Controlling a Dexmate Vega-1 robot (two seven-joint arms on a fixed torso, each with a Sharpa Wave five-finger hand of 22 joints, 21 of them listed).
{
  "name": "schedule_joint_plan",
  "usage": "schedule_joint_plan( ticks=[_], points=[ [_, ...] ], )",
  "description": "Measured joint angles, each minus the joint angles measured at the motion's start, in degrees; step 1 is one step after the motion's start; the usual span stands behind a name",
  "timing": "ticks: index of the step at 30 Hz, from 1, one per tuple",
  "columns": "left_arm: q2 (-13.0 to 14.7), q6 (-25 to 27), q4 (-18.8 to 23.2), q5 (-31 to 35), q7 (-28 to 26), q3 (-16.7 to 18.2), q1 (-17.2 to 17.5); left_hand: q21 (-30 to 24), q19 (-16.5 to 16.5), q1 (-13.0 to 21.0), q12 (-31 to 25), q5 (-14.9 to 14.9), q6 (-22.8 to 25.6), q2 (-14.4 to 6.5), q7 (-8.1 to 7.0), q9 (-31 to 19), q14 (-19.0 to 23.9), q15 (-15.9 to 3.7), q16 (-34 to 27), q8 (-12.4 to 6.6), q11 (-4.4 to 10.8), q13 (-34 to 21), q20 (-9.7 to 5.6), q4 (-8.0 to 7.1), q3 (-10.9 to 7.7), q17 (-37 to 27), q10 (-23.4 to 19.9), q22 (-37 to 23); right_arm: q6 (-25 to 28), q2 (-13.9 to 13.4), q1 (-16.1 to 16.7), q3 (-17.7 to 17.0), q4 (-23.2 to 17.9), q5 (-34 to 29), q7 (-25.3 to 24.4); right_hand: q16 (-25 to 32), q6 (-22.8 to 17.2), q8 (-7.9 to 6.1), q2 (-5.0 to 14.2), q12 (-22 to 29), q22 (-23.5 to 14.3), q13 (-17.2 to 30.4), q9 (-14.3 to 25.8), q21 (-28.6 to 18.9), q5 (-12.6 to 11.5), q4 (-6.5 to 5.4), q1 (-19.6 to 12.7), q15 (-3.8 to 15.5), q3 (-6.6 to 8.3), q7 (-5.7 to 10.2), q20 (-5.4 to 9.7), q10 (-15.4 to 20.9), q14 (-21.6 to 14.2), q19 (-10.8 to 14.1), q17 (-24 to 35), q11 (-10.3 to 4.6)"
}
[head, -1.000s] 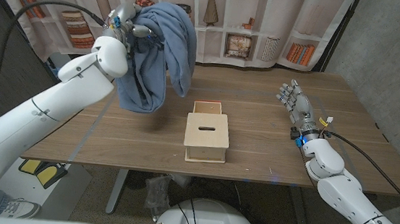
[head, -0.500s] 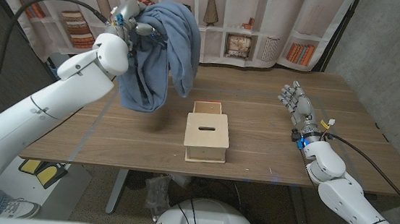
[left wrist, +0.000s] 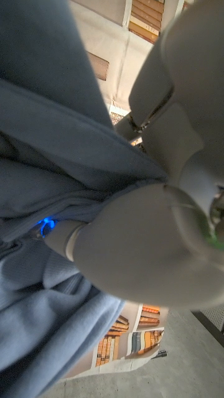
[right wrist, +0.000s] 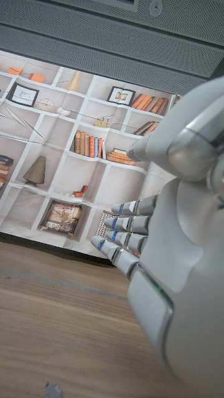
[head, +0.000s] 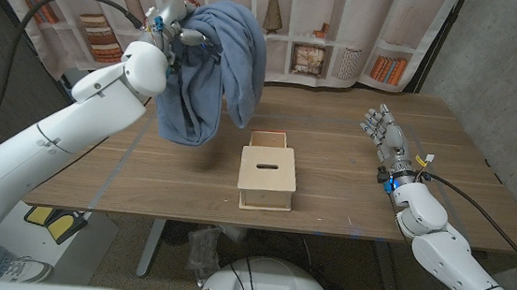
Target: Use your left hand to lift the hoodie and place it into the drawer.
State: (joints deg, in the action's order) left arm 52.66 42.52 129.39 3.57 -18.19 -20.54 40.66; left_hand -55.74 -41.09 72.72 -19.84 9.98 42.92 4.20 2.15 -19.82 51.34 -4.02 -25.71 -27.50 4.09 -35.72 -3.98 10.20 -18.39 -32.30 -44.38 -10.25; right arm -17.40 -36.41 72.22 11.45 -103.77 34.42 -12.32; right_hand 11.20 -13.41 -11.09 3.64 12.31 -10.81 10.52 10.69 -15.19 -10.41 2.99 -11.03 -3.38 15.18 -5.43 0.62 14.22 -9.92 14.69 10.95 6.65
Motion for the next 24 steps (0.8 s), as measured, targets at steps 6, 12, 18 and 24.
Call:
schedule_joint_plan(
  ticks=[6,12,18,24],
  points=[
    [0.3,-1.4,0.2,0.1,0.8,-0.5,-0.1,-0.2,0.1,0.0,0.4,0.0,0.0,0.0,0.0,0.0,0.0,0.0,0.1,0.01,-0.01,-0.4,0.09,0.07,-0.08,0.0,0.0,0.0,0.3,0.0,-0.2,0.0,0.0,-0.1,0.0,0.0,0.0,0.0,0.0,0.0,0.0,0.0,0.0,0.0,0.0,0.0,0.0,0.0,0.0,0.0,0.0,0.0,0.0,0.0,0.0,0.0],
    [0.6,-3.3,0.7,0.3,2.2,-0.7,-0.2,-0.4,0.1,0.0,0.4,0.0,0.0,0.0,0.0,0.0,0.1,-0.11,0.2,0.06,-0.1,-0.4,0.1,0.17,-0.28,-0.2,-0.1,0.0,0.4,0.1,-0.6,0.0,0.2,-0.1,0.0,0.0,0.0,0.0,0.0,0.0,0.0,0.0,0.0,0.0,0.0,0.0,0.0,0.0,0.0,0.0,0.0,0.0,0.0,0.0,0.0,0.0],
    [0.9,-4.6,1.2,0.4,3.3,-0.6,-0.1,-0.4,0.1,0.0,0.4,-0.1,0.0,0.0,0.0,-0.3,0.2,-0.17,0.2,0.22,-0.1,-0.6,0.1,0.16,-0.29,-0.3,-0.1,0.0,0.6,0.2,-0.9,0.1,0.3,-0.1,0.0,0.0,0.0,0.0,0.0,0.0,0.0,0.0,0.0,0.0,0.0,0.0,0.0,0.0,0.0,0.0,0.0,0.0,0.0,0.0,0.0,0.0],
    [1.0,-6.8,1.4,-0.7,4.8,0.2,0.4,-0.5,0.1,0.0,0.9,-0.2,0.2,0.0,0.21,-0.3,0.2,-0.17,0.1,0.24,-0.11,-0.7,0.1,0.16,-0.29,-0.3,-0.1,0.0,0.6,0.2,-1.0,0.1,0.3,-0.2,0.0,0.0,0.0,0.0,0.0,0.0,0.0,0.0,0.0,0.0,0.0,-0.01,0.0,0.0,0.0,0.0,0.0,0.0,0.0,0.0,0.0,0.0]
  ],
)
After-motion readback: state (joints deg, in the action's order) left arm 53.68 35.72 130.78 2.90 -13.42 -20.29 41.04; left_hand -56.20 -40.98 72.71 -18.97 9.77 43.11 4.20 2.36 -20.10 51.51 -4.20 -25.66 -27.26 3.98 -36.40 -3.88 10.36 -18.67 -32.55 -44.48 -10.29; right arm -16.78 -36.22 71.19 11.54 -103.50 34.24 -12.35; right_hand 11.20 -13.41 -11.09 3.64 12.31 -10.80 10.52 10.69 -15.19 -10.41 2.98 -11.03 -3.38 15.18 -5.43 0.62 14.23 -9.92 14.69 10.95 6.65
